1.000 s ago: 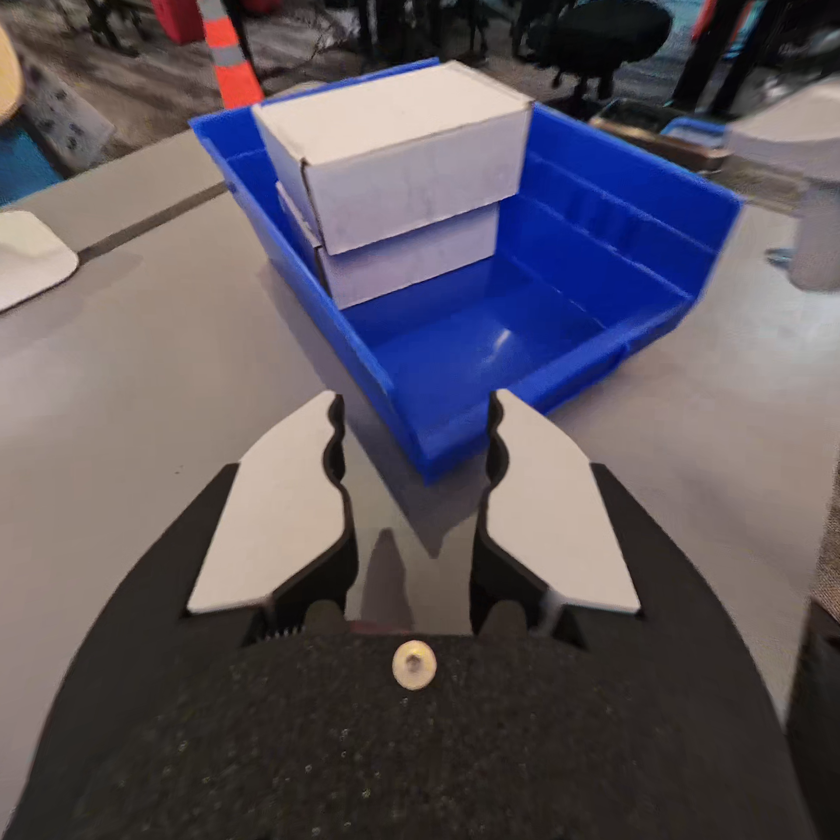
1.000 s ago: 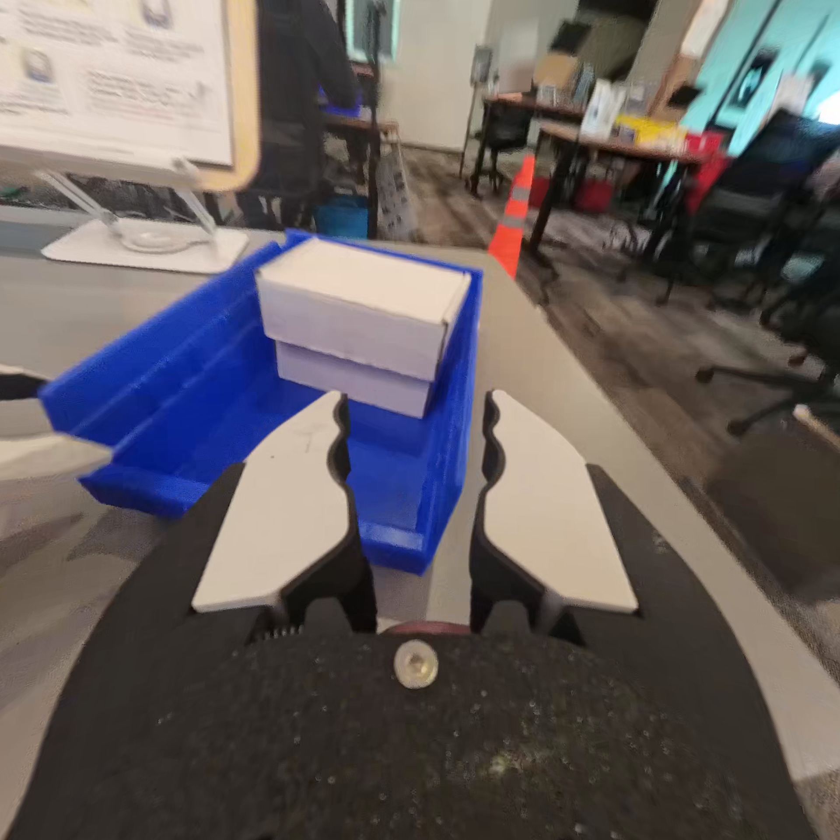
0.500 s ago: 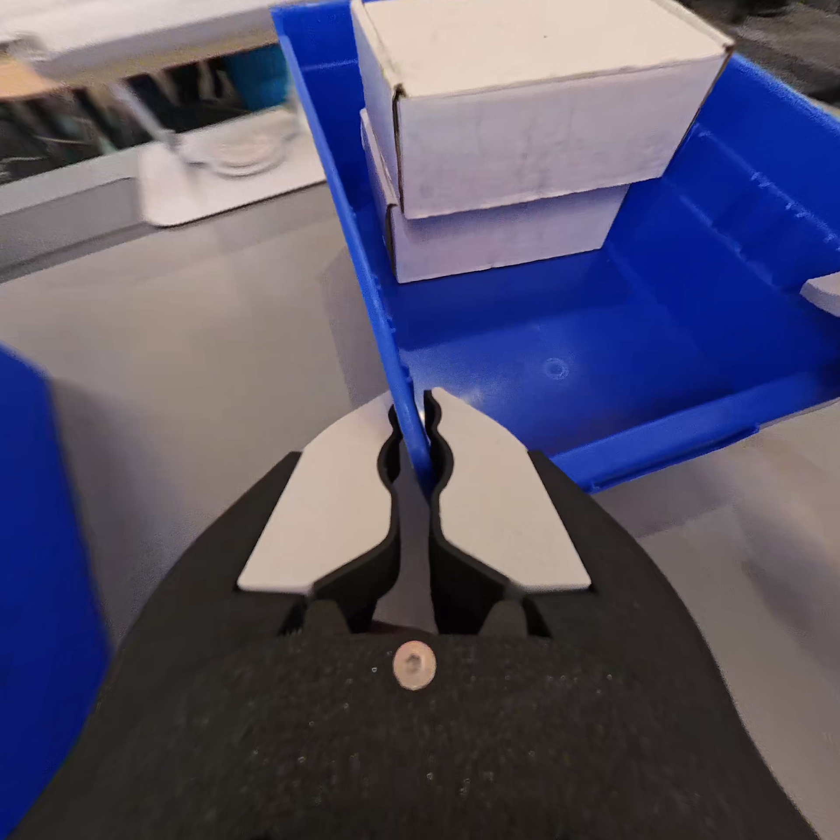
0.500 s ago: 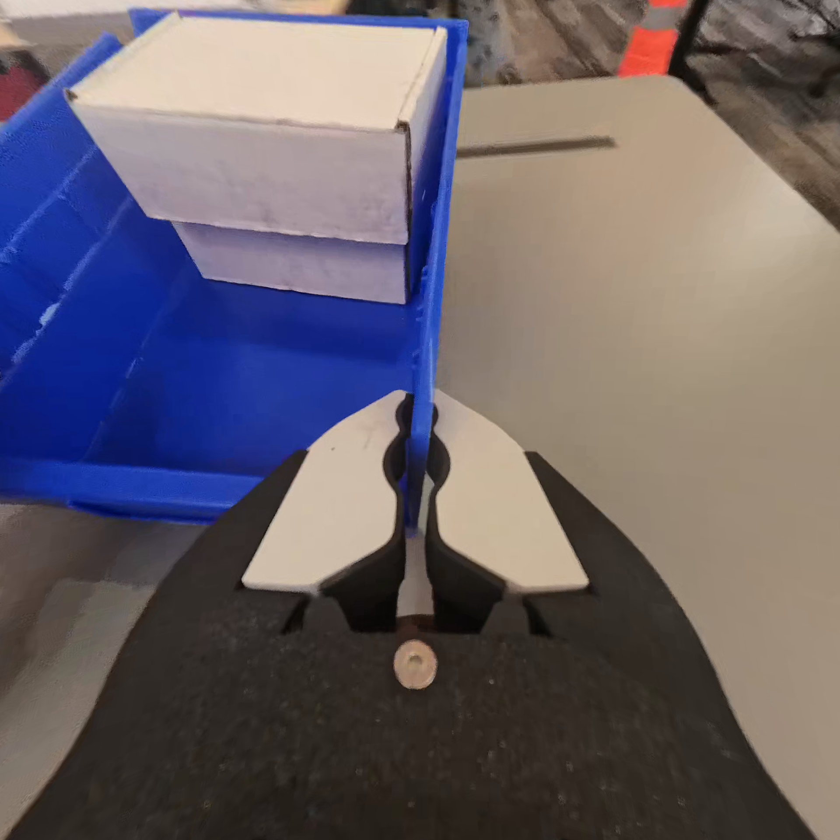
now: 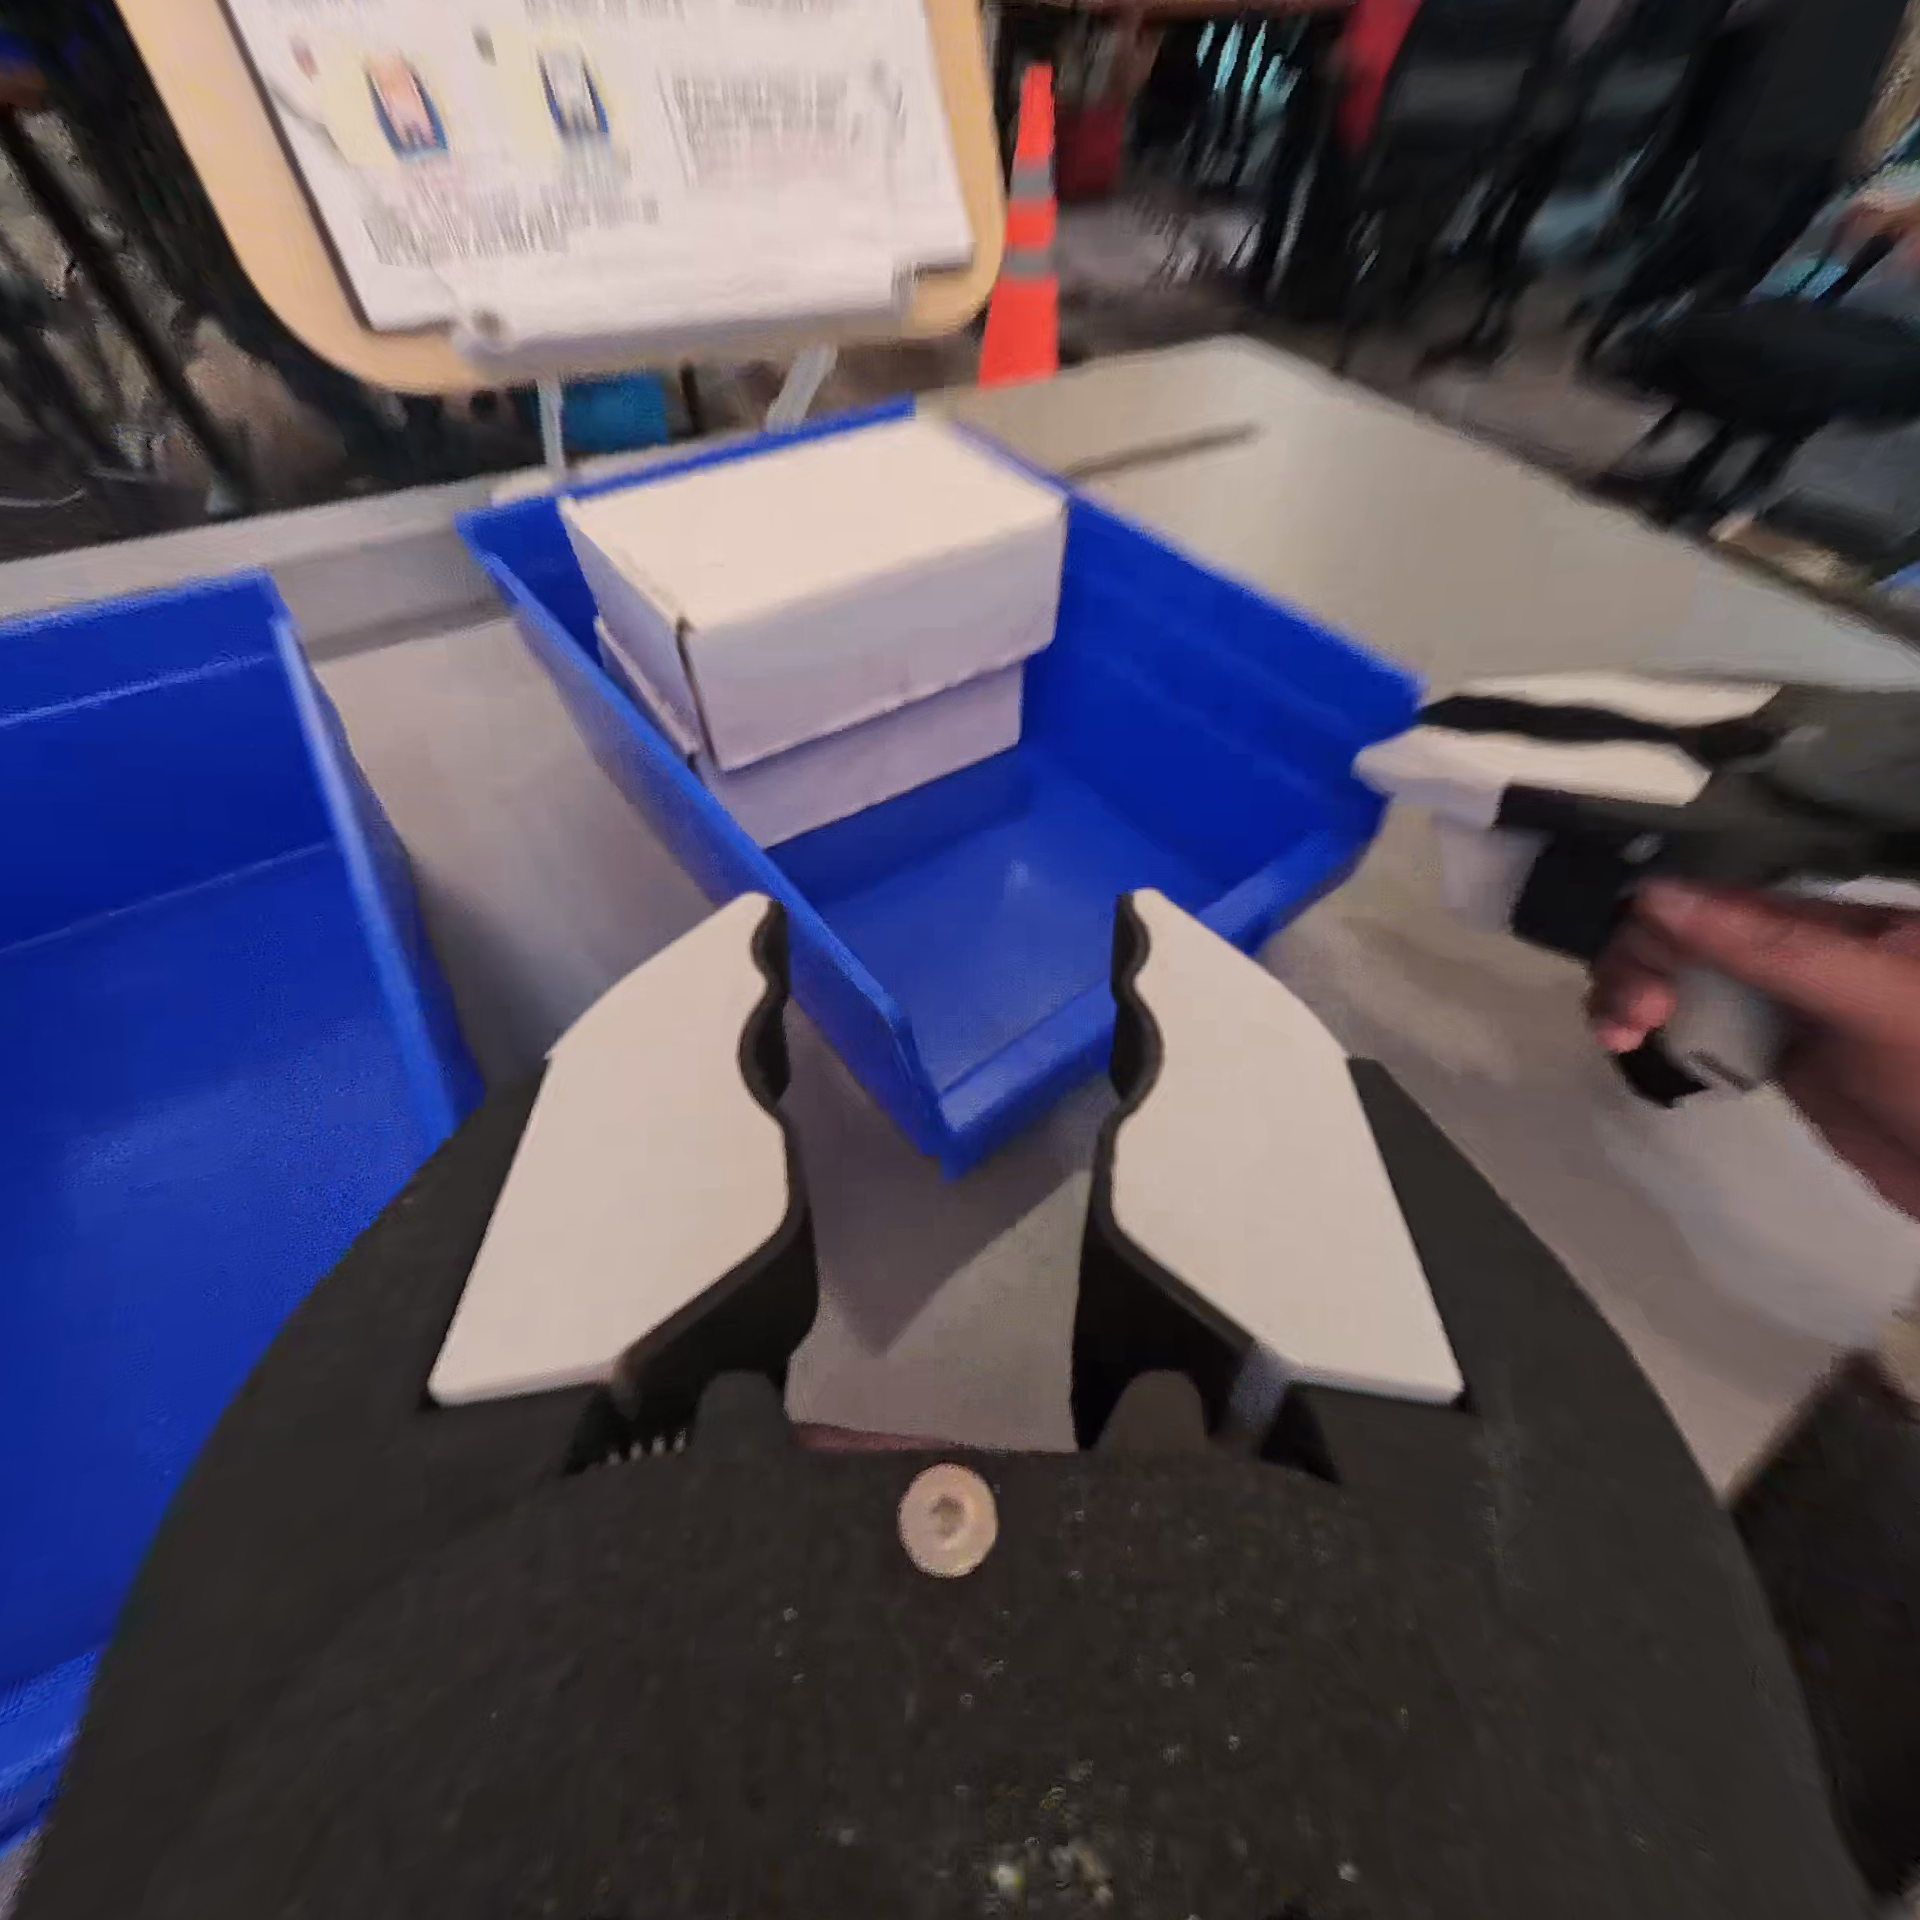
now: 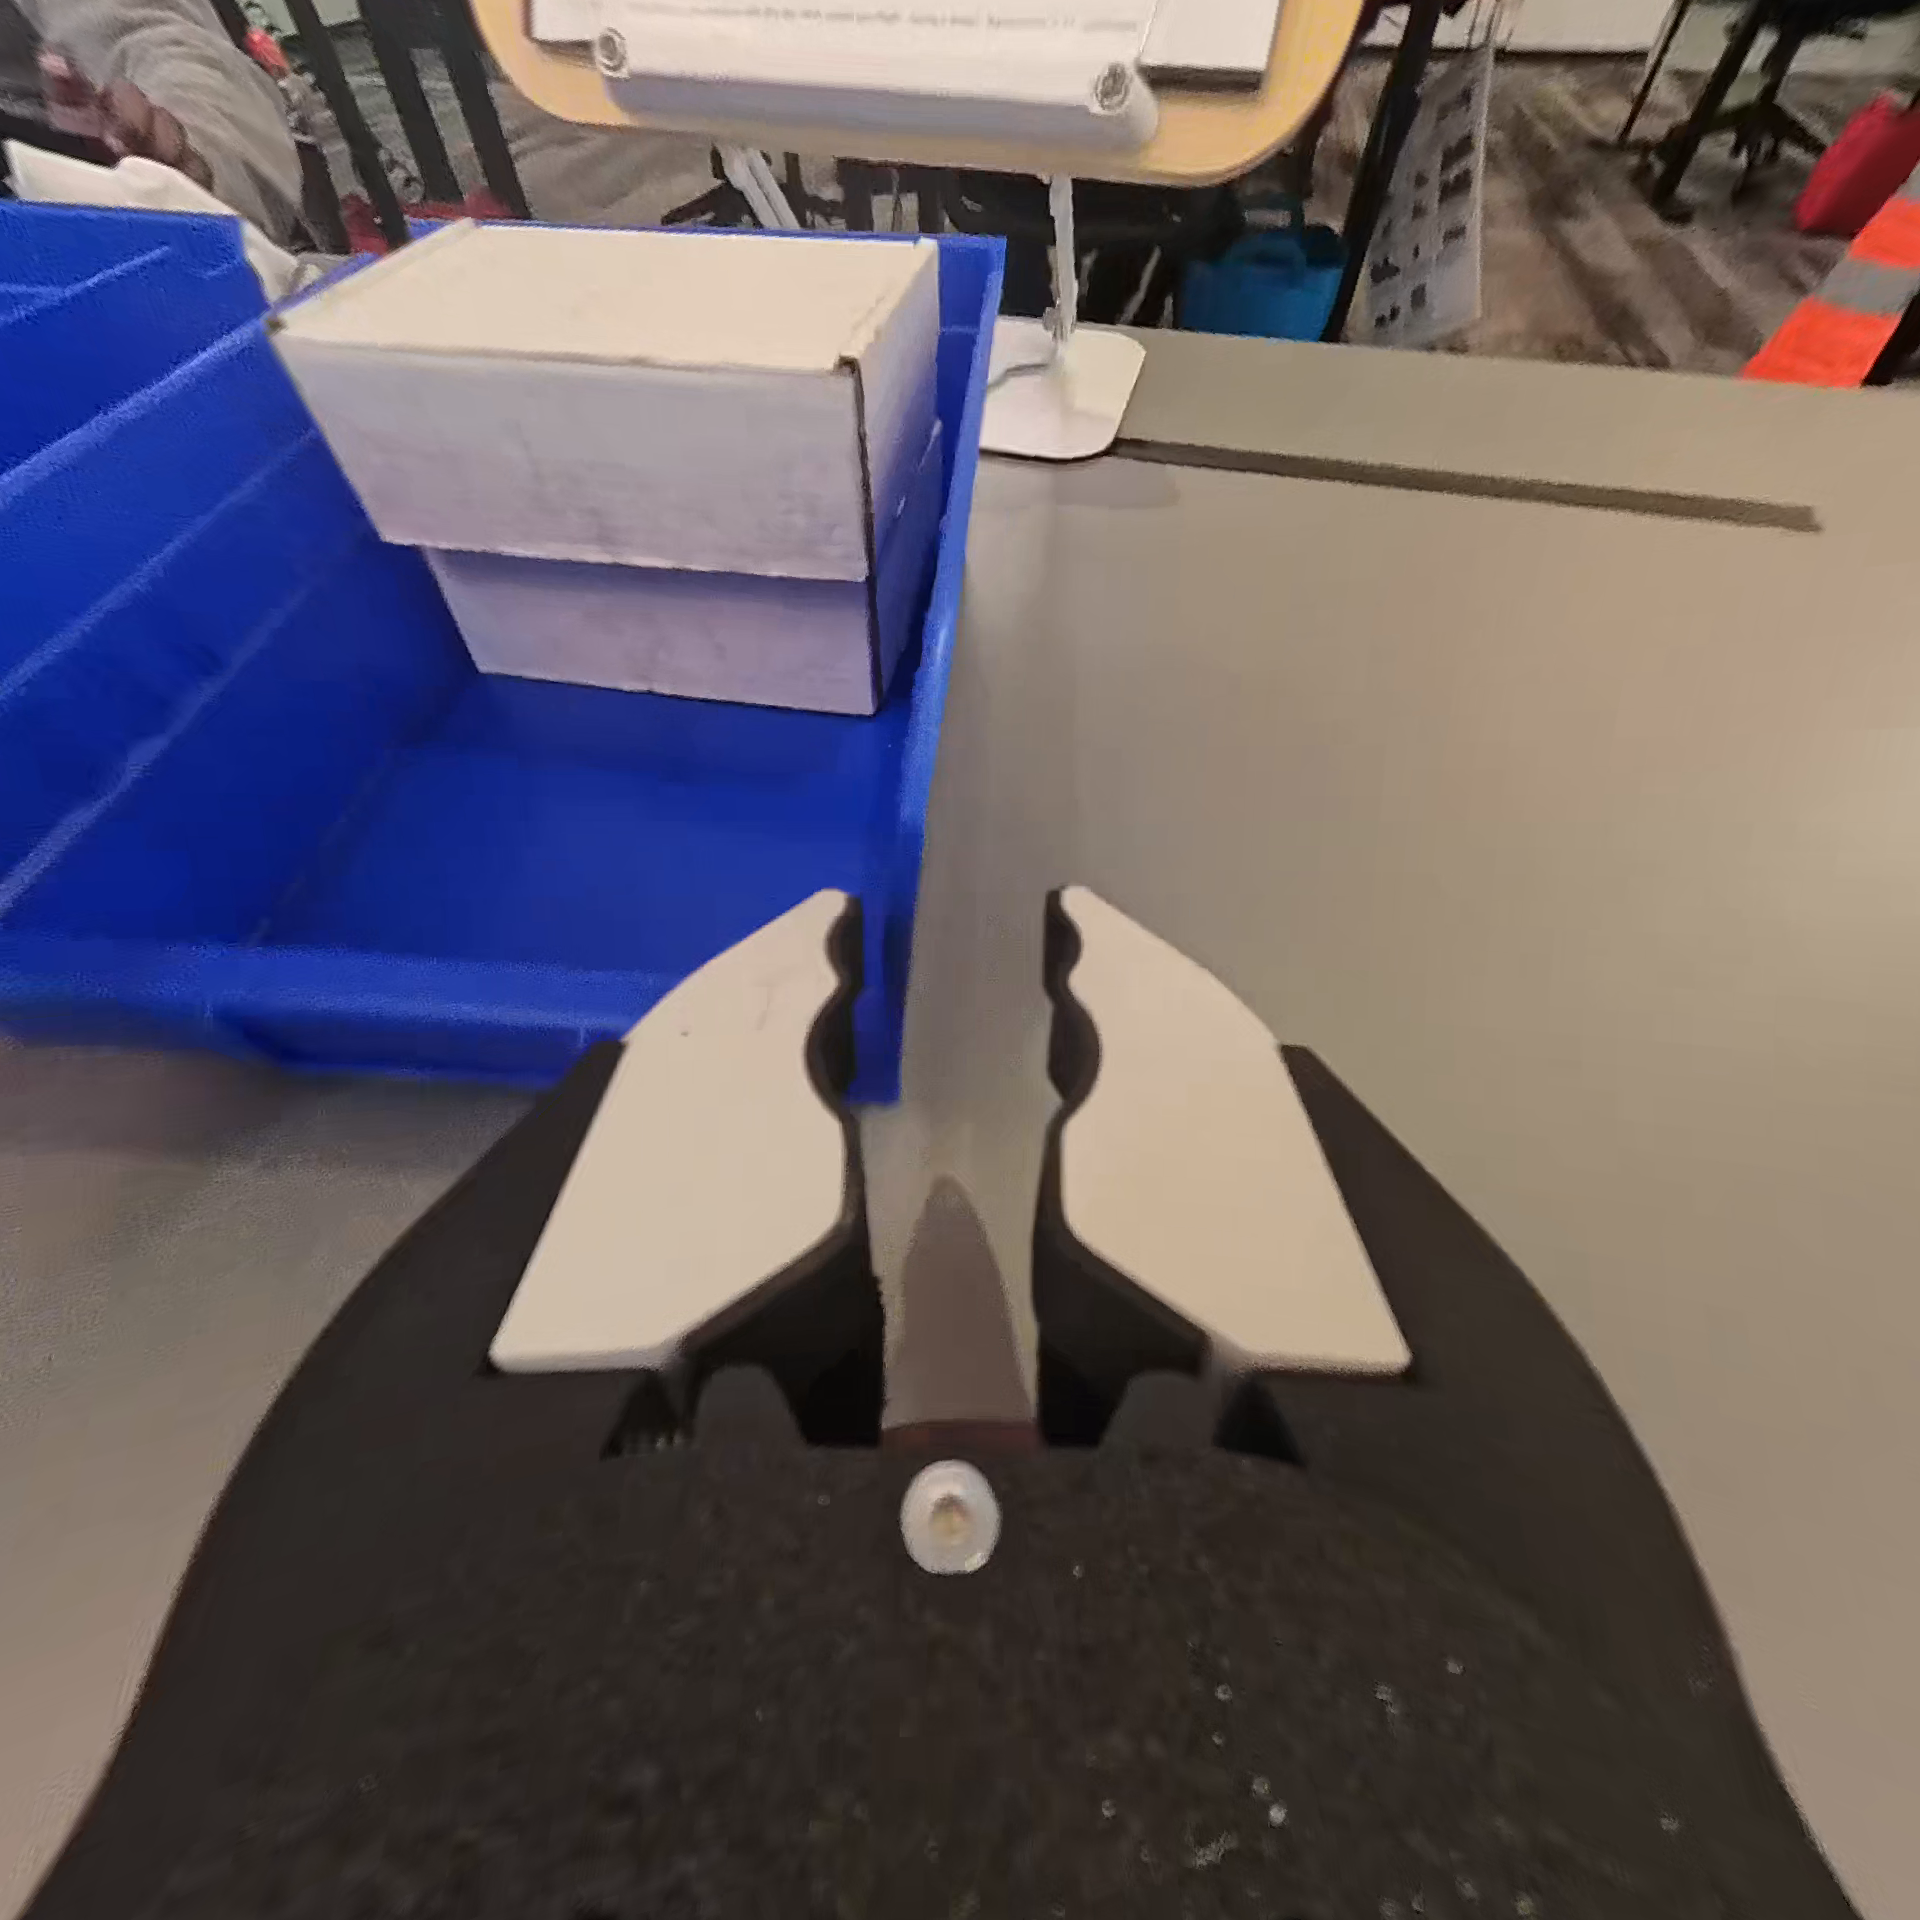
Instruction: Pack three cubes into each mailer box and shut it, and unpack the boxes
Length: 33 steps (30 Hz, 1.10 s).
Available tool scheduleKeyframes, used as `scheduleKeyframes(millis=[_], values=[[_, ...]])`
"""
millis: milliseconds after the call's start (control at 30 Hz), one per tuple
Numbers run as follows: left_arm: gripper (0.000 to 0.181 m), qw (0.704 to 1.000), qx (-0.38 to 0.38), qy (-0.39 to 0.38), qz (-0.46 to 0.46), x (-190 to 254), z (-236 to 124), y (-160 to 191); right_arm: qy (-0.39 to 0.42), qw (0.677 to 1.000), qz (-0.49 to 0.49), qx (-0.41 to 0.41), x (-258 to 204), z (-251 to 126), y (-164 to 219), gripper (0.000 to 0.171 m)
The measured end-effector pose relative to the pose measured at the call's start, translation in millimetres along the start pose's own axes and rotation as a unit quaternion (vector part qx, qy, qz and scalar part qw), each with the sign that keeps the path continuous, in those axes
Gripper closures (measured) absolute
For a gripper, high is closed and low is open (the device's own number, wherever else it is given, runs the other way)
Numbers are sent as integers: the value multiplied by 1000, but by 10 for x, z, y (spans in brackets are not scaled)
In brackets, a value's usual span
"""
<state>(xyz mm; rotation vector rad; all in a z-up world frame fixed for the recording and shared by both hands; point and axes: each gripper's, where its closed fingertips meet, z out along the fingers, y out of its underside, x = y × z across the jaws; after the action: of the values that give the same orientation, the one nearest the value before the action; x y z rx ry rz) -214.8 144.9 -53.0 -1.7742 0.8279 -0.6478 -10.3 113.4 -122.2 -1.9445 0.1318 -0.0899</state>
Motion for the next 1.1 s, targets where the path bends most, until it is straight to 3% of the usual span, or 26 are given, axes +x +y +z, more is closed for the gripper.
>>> scheduleKeyframes(millis=[100, 267, 367, 467, 567, 633, 700, 800, 900, 967, 1100], values=[[121, 999, 30, -19, -29, -356, -613, -21, -21, 999, -25, -11, -60, -284, 117, 129], [119, 984, -17, -169, -53, -1777, -1408, 600, -127, 991, -42, -1, -726, -708, 294, 128], [116, 972, -58, -203, -100, -2333, -1534, 906, -185, 980, -59, -33, -1241, -789, 503, 129], [120, 971, -75, -194, -119, -2625, -1379, 1048, -228, 968, -93, -43, -1720, -802, 597, 129], [124, 975, -100, -133, -149, -2649, -1032, 1132, -254, 954, -157, -43, -2188, -628, 437, 124], [147, 977, -111, -118, -136, -2610, -884, 1153, -256, 951, -172, -27, -2475, -457, 219, 122], [171, 972, -105, -153, -141, -2663, -948, 1151, -245, 956, -161, -8, -2719, -269, -15, 118], [175, 966, -110, -187, -138, -2624, -1165, 1224, -195, 976, -96, -19, -2924, 52, -194, 116], [176, 963, -109, -205, -138, -2491, -1396, 1308, -195, 977, -57, -70, -3161, 270, -49, 118], [175, 961, -110, -220, -125, -2386, -1515, 1349, -184, 979, -39, -74, -3249, 308, -8, 151], [174, 959, -90, -244, -114, -2227, -1722, 1259, -153, 984, -54, -72, -3223, 206, -86, 161]])
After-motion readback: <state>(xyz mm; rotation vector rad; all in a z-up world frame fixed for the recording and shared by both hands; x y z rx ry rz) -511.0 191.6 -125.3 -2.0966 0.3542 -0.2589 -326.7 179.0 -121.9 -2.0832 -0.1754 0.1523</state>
